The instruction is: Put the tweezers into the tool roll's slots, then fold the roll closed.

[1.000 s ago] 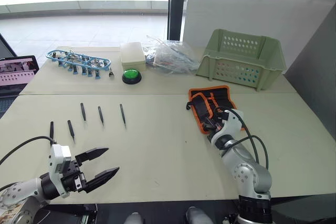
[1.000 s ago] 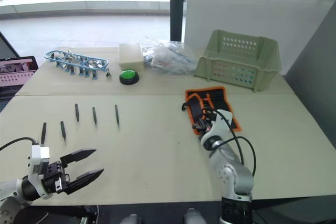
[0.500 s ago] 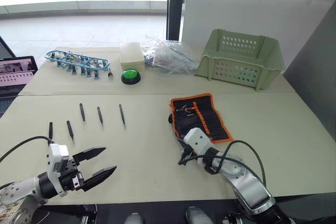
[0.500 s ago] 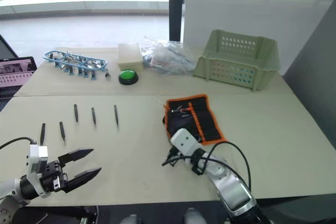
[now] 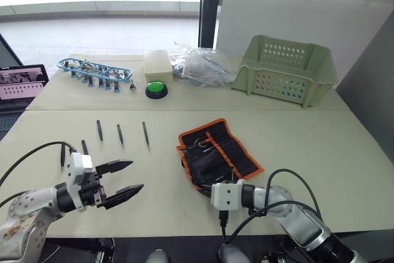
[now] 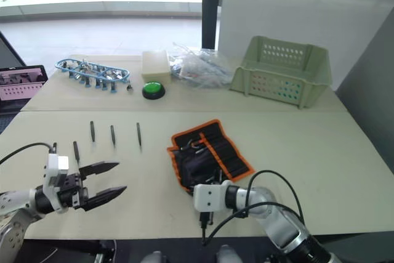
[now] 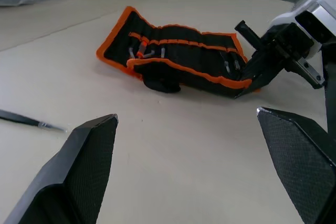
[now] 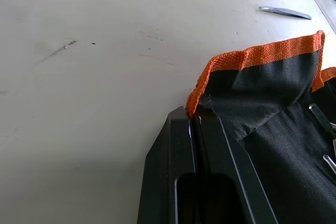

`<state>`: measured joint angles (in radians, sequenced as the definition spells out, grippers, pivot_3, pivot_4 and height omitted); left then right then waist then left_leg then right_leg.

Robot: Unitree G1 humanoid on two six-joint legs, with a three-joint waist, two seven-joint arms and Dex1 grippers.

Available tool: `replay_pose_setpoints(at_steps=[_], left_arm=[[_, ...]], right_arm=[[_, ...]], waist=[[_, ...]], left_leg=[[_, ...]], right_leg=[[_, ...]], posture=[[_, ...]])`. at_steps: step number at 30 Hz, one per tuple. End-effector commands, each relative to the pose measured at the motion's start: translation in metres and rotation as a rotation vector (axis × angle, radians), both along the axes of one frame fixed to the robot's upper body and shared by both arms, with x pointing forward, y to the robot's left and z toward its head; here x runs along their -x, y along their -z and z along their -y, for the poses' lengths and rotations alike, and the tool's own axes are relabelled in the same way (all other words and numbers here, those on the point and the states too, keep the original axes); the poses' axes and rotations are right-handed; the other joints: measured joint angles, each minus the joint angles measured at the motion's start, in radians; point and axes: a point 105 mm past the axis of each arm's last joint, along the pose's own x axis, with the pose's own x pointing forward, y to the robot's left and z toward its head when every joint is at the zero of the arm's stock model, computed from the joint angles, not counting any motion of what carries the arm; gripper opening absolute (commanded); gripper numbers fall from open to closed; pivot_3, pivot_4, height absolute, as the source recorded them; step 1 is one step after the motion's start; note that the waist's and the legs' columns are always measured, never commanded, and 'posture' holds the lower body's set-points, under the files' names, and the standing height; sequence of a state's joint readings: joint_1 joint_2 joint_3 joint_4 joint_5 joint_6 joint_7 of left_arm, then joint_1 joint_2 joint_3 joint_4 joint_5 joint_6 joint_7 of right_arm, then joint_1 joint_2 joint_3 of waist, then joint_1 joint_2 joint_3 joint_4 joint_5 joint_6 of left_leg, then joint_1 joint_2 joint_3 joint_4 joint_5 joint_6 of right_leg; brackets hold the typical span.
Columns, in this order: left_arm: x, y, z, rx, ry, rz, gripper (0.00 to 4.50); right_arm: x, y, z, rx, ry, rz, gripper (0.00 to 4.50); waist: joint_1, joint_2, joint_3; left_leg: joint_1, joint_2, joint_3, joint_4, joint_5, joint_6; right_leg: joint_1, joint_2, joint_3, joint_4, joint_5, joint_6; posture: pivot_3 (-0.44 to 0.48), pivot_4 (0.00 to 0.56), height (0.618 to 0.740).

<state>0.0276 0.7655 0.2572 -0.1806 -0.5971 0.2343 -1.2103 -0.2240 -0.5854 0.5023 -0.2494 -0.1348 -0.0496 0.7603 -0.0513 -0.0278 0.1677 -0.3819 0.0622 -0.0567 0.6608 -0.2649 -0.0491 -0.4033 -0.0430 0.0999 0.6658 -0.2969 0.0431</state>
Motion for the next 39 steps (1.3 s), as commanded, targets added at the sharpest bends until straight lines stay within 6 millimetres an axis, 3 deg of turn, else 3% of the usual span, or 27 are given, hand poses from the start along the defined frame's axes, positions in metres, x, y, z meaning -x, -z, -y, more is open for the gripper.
replay_pose_setpoints(at_steps=[1, 8, 12, 19, 20, 32, 36, 39], left_arm=[[-0.009, -0.003, 0.017, -0.071, 0.143, 0.041, 4.5], [-0.066, -0.002, 0.051, -0.305, 0.375, 0.219, 4.5], [-0.09, -0.003, 0.058, -0.418, 0.436, 0.311, 4.5], [-0.104, -0.004, 0.075, -0.479, 0.556, 0.386, 4.5], [-0.104, -0.003, 0.076, -0.484, 0.571, 0.395, 3.94], [-0.101, 0.012, 0.079, -0.534, 0.615, 0.451, 0.02], [-0.101, 0.013, 0.076, -0.527, 0.6, 0.451, 0.02], [-0.091, 0.028, 0.061, -0.592, 0.635, 0.436, 0.02]], right_arm=[[0.006, -0.008, -0.004, -0.014, -0.047, 0.003, 0.03], [0.007, -0.006, -0.001, 0.006, -0.038, -0.03, 0.03], [0.006, -0.004, 0.001, 0.023, -0.024, -0.041, 0.03], [0.006, -0.004, 0.006, 0.03, 0.012, -0.041, 0.03], [0.006, -0.005, 0.006, 0.031, 0.017, -0.04, 0.0], [0.007, -0.004, 0.007, 0.029, 0.039, -0.041, 0.0], [0.009, -0.004, 0.007, 0.029, 0.038, -0.043, 0.0], [0.009, -0.002, 0.006, 0.031, 0.039, -0.051, 0.0]], waist=[[0.006, 0.0, 0.0], [0.015, 0.0, 0.0], [0.008, 0.0, 0.0], [0.01, 0.0, 0.0], [0.011, 0.0, 0.0], [0.01, 0.0, 0.0], [0.01, 0.0, 0.0], [0.008, 0.0, 0.0]], left_leg=[[0.0, 0.0, 0.0, 0.0, 0.0, 0.0], [0.0, -0.001, -0.001, 0.0, 0.001, -0.001], [-0.001, -0.002, -0.002, 0.002, 0.001, -0.001], [-0.002, -0.003, -0.003, 0.002, 0.001, -0.001], [-0.002, -0.003, -0.003, 0.002, 0.001, -0.001], [-0.003, -0.004, -0.005, 0.005, 0.001, -0.001], [-0.003, -0.004, -0.005, 0.007, 0.001, -0.001], [-0.003, -0.004, -0.005, 0.007, 0.001, -0.001]], right_leg=[[0.0, 0.0, 0.0, 0.0, 0.0, 0.0], [0.0, 0.0, -0.001, 0.002, 0.0, 0.0], [0.0, 0.0, -0.001, 0.001, 0.0, 0.0], [-0.001, -0.001, -0.002, 0.001, 0.0, 0.0], [-0.001, -0.001, -0.002, 0.001, 0.0, 0.0], [0.0, -0.001, -0.003, 0.005, 0.0, 0.0], [-0.001, -0.001, -0.003, 0.006, 0.0, 0.0], [0.0, -0.001, -0.003, 0.007, 0.0, 0.0]], posture=[[0.0, 0.15, 0.713], [0.0, 0.15, 0.713], [0.0, 0.15, 0.713], [0.0, 0.15, 0.713], [0.0, 0.15, 0.713], [0.0, 0.15, 0.713], [0.0, 0.15, 0.713], [0.0, 0.15, 0.713]])
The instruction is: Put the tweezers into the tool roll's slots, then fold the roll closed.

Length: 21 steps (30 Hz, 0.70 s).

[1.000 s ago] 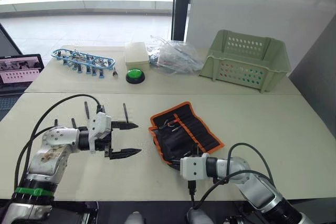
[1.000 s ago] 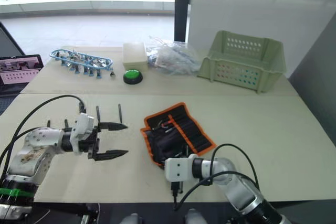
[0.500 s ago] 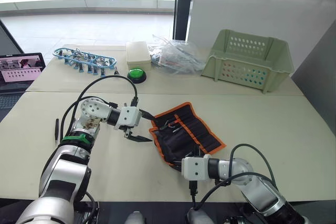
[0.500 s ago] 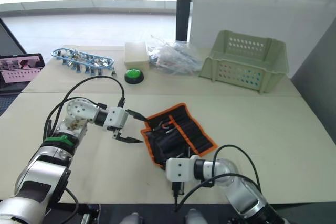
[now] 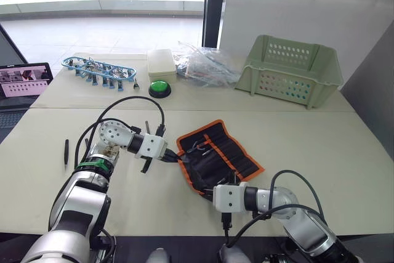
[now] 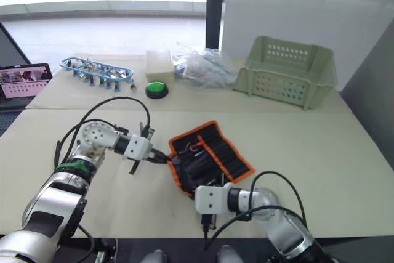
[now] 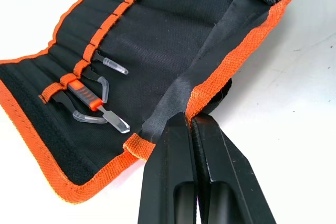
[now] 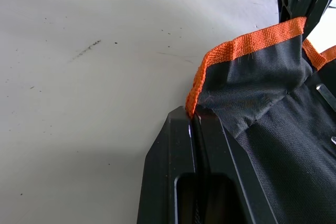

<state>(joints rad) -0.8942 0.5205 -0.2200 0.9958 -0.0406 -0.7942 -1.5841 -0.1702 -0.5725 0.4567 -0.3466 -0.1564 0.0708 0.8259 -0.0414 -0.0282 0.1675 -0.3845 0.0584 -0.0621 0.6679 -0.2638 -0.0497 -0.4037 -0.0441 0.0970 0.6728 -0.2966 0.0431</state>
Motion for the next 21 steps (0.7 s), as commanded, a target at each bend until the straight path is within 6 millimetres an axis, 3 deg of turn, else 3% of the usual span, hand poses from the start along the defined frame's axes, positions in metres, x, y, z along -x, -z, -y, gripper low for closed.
replay_pose_setpoints(at_steps=[1, 3, 7, 9, 13, 16, 19, 21], left_arm=[[0.009, 0.012, -0.017, -0.075, 0.024, 0.031, 0.02], [0.014, 0.021, -0.019, -0.085, 0.031, 0.041, 0.02], [0.013, 0.025, -0.022, -0.091, 0.016, 0.072, 0.0], [0.011, 0.023, -0.023, -0.084, 0.004, 0.089, 0.0], [0.009, 0.021, -0.024, -0.07, -0.009, 0.102, 0.0], [0.01, 0.021, -0.027, -0.078, -0.014, 0.102, 0.0], [0.009, 0.02, -0.029, -0.079, -0.02, 0.1, 0.0], [0.008, 0.018, -0.029, -0.074, -0.025, 0.105, 0.0]], right_arm=[[0.001, -0.001, 0.001, 0.003, 0.008, 0.004, 0.0], [0.002, 0.0, 0.0, -0.009, 0.015, -0.012, 0.0], [0.002, -0.007, 0.0, -0.046, 0.019, -0.049, 1.1], [0.002, -0.023, -0.001, -0.123, 0.024, -0.096, 1.93], [0.002, -0.051, -0.003, -0.297, 0.032, -0.253, 3.18], [-0.01, -0.065, -0.008, -0.428, 0.078, -0.354, 3.18], [-0.036, -0.05, -0.011, -0.447, 0.213, -0.362, 3.18], [-0.039, -0.039, -0.011, -0.441, 0.249, -0.388, 2.67]], waist=[[-0.004, 0.0, 0.0], [-0.005, 0.0, 0.0], [0.0, 0.0, 0.0], [-0.001, 0.0, 0.0], [-0.003, 0.0, 0.0], [-0.004, 0.0, 0.0], [-0.007, 0.0, 0.0], [-0.004, 0.0, 0.0]], left_leg=[[0.0, 0.0, 0.0, 0.0, 0.0, 0.0], [0.001, 0.0, 0.0, 0.0, 0.0, 0.0], [0.001, 0.0, -0.001, 0.002, 0.0, 0.0], [0.001, 0.0, -0.001, 0.002, 0.0, 0.0], [0.002, 0.0, -0.001, 0.003, 0.0, 0.0], [0.002, 0.0, -0.002, 0.004, 0.0, 0.0], [0.002, 0.0, -0.002, 0.006, 0.0, 0.0], [0.002, 0.0, -0.002, 0.006, 0.0, 0.0]], right_leg=[[0.0, 0.0, 0.0, 0.0, 0.0, 0.0], [0.0, 0.0, 0.0, 0.001, 0.0, 0.0], [0.001, 0.0, 0.0, 0.002, 0.0, 0.0], [0.001, 0.0, 0.0, 0.003, 0.0, 0.0], [0.001, 0.0, 0.0, 0.005, 0.0, 0.0], [0.001, 0.001, 0.0, 0.007, 0.0, 0.0], [0.001, 0.001, 0.0, 0.008, 0.0, 0.0], [0.001, 0.001, -0.001, 0.008, 0.0, 0.0]], posture=[[0.0, 0.15, 0.713], [0.0, 0.15, 0.713], [0.0, 0.15, 0.713], [0.0, 0.15, 0.713], [0.0, 0.15, 0.713], [0.0, 0.15, 0.713], [0.0, 0.15, 0.713], [0.0, 0.15, 0.713]])
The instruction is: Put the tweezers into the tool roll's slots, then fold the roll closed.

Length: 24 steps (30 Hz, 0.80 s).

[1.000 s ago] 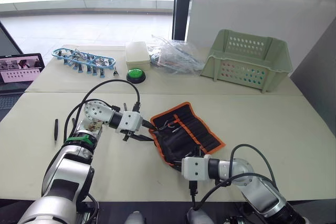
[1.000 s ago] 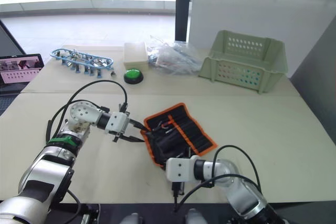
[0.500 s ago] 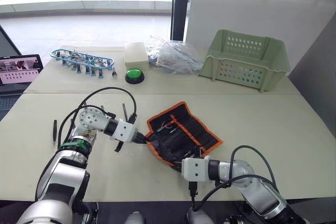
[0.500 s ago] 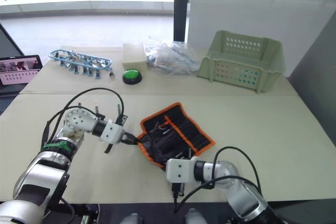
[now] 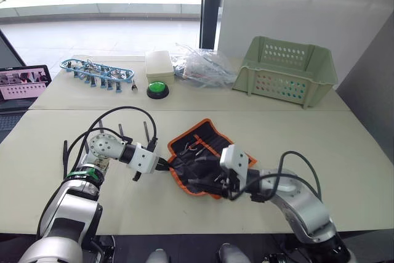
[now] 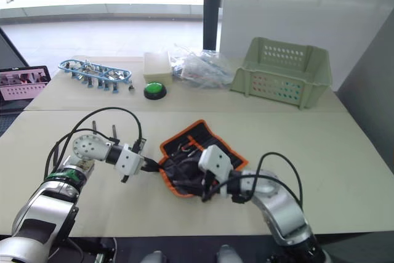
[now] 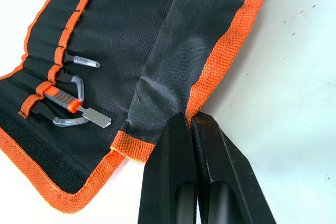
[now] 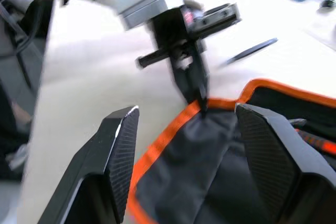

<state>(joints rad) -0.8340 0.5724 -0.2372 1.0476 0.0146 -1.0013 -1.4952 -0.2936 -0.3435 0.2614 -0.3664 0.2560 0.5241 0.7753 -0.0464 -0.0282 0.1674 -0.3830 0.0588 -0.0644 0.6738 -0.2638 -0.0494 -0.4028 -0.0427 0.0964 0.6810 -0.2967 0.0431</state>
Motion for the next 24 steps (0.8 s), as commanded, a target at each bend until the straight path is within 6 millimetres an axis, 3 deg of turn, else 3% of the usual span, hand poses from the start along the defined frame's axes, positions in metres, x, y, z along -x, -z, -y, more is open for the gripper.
replay_pose_setpoints(at_steps=[1, 8, 14, 19, 20, 21, 24], left_arm=[[-0.002, -0.002, -0.008, -0.021, -0.024, 0.001, 0.0], [-0.002, -0.001, -0.012, -0.023, -0.033, 0.016, 0.0], [-0.003, 0.002, -0.014, -0.016, -0.07, -0.003, 0.0], [-0.002, -0.002, -0.02, 0.033, -0.112, -0.053, 0.0], [-0.002, -0.004, -0.022, 0.049, -0.126, -0.056, 0.68], [0.0, -0.004, -0.024, 0.055, -0.125, -0.071, 0.84], [0.004, -0.012, -0.033, 0.137, -0.181, -0.144, 1.89]], right_arm=[[-0.007, 0.02, 0.005, 0.021, 0.069, -0.049, 2.36], [0.005, 0.051, 0.003, 0.046, 0.071, -0.137, 0.03], [0.006, 0.089, 0.012, 0.184, 0.131, -0.231, 0.03], [0.007, 0.098, 0.017, 0.229, 0.143, -0.268, 0.03], [0.008, 0.099, 0.017, 0.235, 0.141, -0.268, 0.0], [0.009, 0.099, 0.017, 0.234, 0.136, -0.269, 0.0], [0.011, 0.097, 0.014, 0.236, 0.116, -0.264, 0.0]], waist=[[0.002, 0.0, 0.0], [0.0, 0.0, 0.0], [-0.001, 0.001, 0.0], [-0.004, 0.001, -0.001], [-0.005, 0.001, -0.001], [-0.005, 0.001, -0.001], [-0.009, 0.001, -0.001]], left_leg=[[-0.001, 0.0, 0.0, 0.0, 0.0, 0.0], [-0.001, 0.0, 0.0, 0.001, 0.0, 0.0], [0.0, 0.0, 0.0, 0.002, 0.0, 0.0], [0.003, 0.0, 0.0, 0.002, 0.0, 0.0], [0.004, 0.0, 0.0, 0.002, 0.0, 0.0], [0.005, 0.0, 0.0, 0.002, 0.0, 0.0], [0.005, 0.001, 0.0, 0.001, 0.0, 0.001]], right_leg=[[0.0, 0.0, 0.0, 0.0, 0.0, 0.0], [-0.001, 0.0, 0.0, 0.0, 0.0, 0.0], [0.0, 0.0, 0.0, 0.0, 0.0, 0.0], [0.003, 0.0, 0.0, 0.0, 0.0, 0.001], [0.004, 0.0, 0.0, 0.0, 0.0, 0.001], [0.005, 0.0, 0.0, 0.0, 0.0, 0.001], [0.005, 0.001, 0.0, 0.0, 0.0, 0.001]], posture=[[0.0, 0.15, 0.713], [0.0, 0.15, 0.713], [0.0, 0.15, 0.713], [0.0, 0.15, 0.713], [0.0, 0.15, 0.713], [0.0, 0.15, 0.713], [0.0, 0.15, 0.713]])
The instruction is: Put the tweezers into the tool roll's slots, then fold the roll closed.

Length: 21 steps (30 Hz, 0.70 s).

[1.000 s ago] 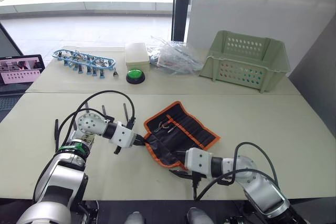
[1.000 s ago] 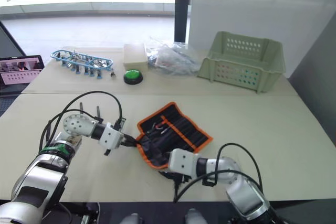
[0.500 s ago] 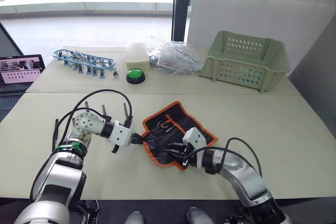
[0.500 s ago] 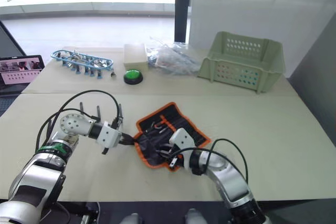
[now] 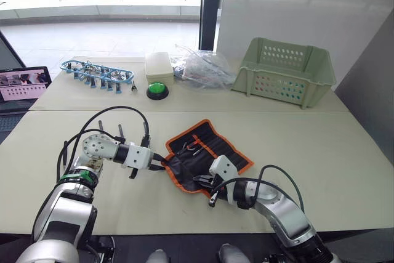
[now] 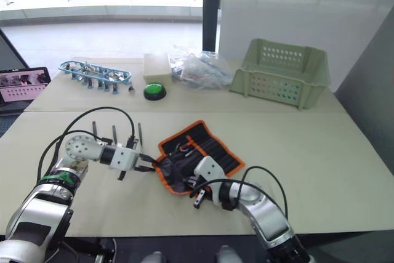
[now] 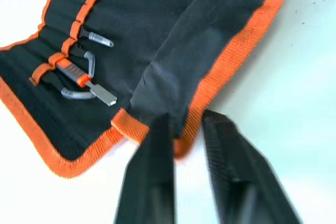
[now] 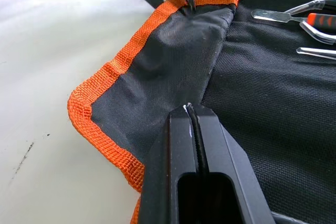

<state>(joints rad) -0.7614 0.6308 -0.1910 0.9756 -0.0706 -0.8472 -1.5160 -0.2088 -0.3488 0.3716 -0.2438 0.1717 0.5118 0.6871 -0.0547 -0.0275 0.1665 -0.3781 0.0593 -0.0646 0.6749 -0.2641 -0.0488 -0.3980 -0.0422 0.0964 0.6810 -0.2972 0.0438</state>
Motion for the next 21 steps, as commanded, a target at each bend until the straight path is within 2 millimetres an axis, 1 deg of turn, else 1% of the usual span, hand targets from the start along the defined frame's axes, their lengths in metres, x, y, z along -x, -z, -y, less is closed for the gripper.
replay_pose_setpoints(at_steps=[1, 3, 4, 6, 9, 12, 16, 18, 19, 20, 21], left_arm=[[0.002, -0.016, -0.011, 0.118, -0.078, -0.074, 2.21], [0.003, -0.029, -0.015, 0.208, -0.151, -0.185, 2.87], [0.005, -0.036, -0.016, 0.259, -0.175, -0.239, 3.13], [0.01, -0.051, -0.012, 0.37, -0.21, -0.313, 3.13], [0.028, -0.065, 0.001, 0.517, -0.235, -0.515, 3.13], [0.028, -0.069, 0.016, 0.641, -0.296, -0.581, 2.34], [0.02, -0.068, 0.029, 0.713, -0.377, -0.578, 0.99], [0.013, -0.056, 0.038, 0.726, -0.438, -0.549, 0.29], [0.012, -0.051, 0.04, 0.721, -0.457, -0.539, 0.04], [0.011, -0.039, 0.04, 0.698, -0.489, -0.532, 0.04], [0.011, -0.032, 0.04, 0.681, -0.507, -0.529, 0.04]], right_arm=[[0.008, 0.033, 0.012, 0.105, 0.021, -0.108, 0.0], [0.008, 0.033, 0.012, 0.109, 0.02, -0.106, 0.0], [0.008, 0.033, 0.012, 0.11, 0.021, -0.106, 0.0], [0.007, 0.032, 0.012, 0.109, 0.02, -0.107, 0.0], [0.008, 0.032, 0.011, 0.108, 0.012, -0.108, 0.0], [0.008, 0.032, 0.011, 0.112, 0.005, -0.106, 0.0], [0.007, 0.032, 0.01, 0.118, -0.007, -0.094, 0.0], [0.006, 0.022, 0.011, 0.096, -0.023, -0.078, 0.0], [0.005, 0.02, 0.012, 0.096, -0.026, -0.071, 0.0], [0.005, 0.018, 0.013, 0.097, -0.028, -0.068, 0.0], [0.005, 0.017, 0.013, 0.099, -0.028, -0.067, 0.0]], waist=[[0.0, 0.0, 0.0], [0.0, 0.0, 0.0], [0.0, 0.0, 0.0], [-0.001, 0.0, 0.0], [-0.001, 0.0, 0.0], [-0.001, 0.001, 0.0], [0.003, 0.0, 0.0], [0.008, 0.0, 0.0], [0.009, 0.0, 0.0], [0.009, 0.0, 0.0], [0.008, 0.001, 0.0]], left_leg=[[0.0, 0.0, 0.0, 0.0, 0.0, 0.0], [-0.001, 0.0, 0.0, 0.0, 0.0, 0.0], [-0.001, 0.0, 0.0, 0.0, 0.0, 0.0], [-0.002, 0.001, -0.001, 0.0, 0.0, 0.0], [-0.001, 0.001, -0.001, 0.0, 0.0, 0.0], [0.002, 0.001, -0.001, 0.0, 0.0, 0.001], [0.005, 0.001, -0.001, -0.001, -0.001, 0.001], [0.006, 0.001, -0.001, -0.001, -0.001, 0.001], [0.006, 0.0, -0.001, -0.001, -0.001, 0.001], [0.006, 0.0, -0.001, -0.001, -0.001, 0.001], [0.006, 0.0, -0.001, -0.002, -0.001, 0.001]], right_leg=[[0.0, 0.0, 0.0, 0.0, 0.0, 0.0], [0.0, 0.0, 0.0, 0.0, 0.0, 0.0], [0.0, 0.0, 0.0, 0.0, 0.0, 0.0], [0.0, 0.0, 0.0, 0.0, 0.0, 0.0], [0.001, 0.0, -0.001, -0.001, 0.0, 0.0], [0.003, 0.0, -0.001, -0.002, -0.001, 0.001], [0.008, 0.0, -0.001, -0.004, -0.001, 0.001], [0.008, 0.0, -0.001, -0.004, -0.001, 0.001], [0.009, 0.0, 0.0, -0.005, -0.001, 0.001], [0.009, 0.0, 0.0, -0.005, -0.001, 0.001], [0.009, 0.0, 0.0, -0.006, -0.001, 0.001]], posture=[[0.0, 0.15, 0.713], [0.0, 0.15, 0.713], [0.0, 0.15, 0.713], [0.0, 0.15, 0.713], [0.0, 0.15, 0.713], [0.0, 0.15, 0.713], [0.0, 0.15, 0.713], [0.0, 0.15, 0.713], [0.0, 0.15, 0.713], [0.0, 0.15, 0.713], [0.0, 0.15, 0.713]])
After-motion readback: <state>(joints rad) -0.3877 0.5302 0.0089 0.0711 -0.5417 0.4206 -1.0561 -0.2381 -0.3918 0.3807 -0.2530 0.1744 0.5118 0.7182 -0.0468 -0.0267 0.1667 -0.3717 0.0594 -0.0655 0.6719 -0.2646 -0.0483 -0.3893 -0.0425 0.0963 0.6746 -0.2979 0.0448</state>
